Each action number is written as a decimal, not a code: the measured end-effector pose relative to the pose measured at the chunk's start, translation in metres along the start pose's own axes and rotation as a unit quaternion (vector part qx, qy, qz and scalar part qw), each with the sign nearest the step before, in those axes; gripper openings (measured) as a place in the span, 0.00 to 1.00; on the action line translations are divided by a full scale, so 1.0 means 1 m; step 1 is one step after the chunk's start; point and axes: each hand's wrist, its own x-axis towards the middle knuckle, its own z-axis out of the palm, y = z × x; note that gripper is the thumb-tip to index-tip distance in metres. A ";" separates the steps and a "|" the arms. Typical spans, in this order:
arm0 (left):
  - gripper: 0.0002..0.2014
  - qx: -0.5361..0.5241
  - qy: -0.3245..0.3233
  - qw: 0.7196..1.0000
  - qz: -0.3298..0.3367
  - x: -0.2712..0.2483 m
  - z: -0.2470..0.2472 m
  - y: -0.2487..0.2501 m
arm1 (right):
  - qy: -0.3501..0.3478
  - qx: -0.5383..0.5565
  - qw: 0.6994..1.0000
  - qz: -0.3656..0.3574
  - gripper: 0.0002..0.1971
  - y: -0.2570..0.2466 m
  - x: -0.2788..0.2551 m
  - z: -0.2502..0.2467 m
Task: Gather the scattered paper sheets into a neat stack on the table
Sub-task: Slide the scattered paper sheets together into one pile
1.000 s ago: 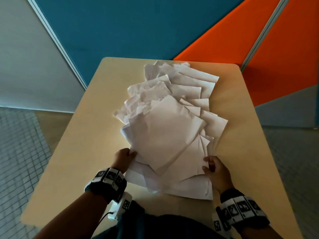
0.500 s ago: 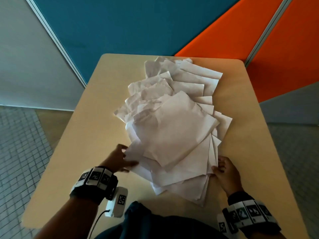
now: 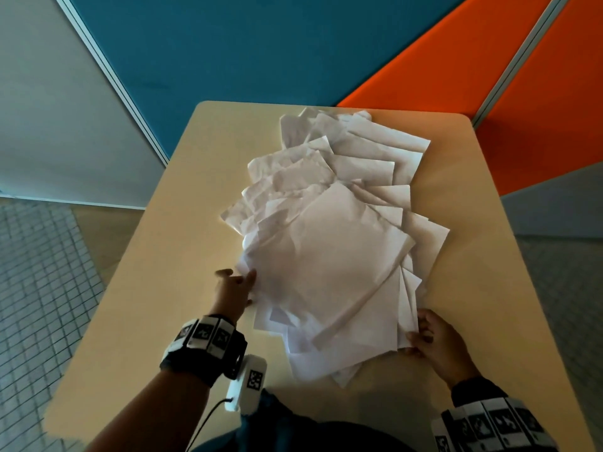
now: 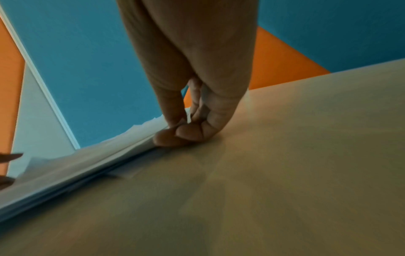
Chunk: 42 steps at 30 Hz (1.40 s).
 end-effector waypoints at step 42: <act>0.17 0.513 -0.041 0.817 0.260 0.012 0.013 0.048 | 0.014 -0.130 0.991 0.018 0.19 -0.053 0.022 0.032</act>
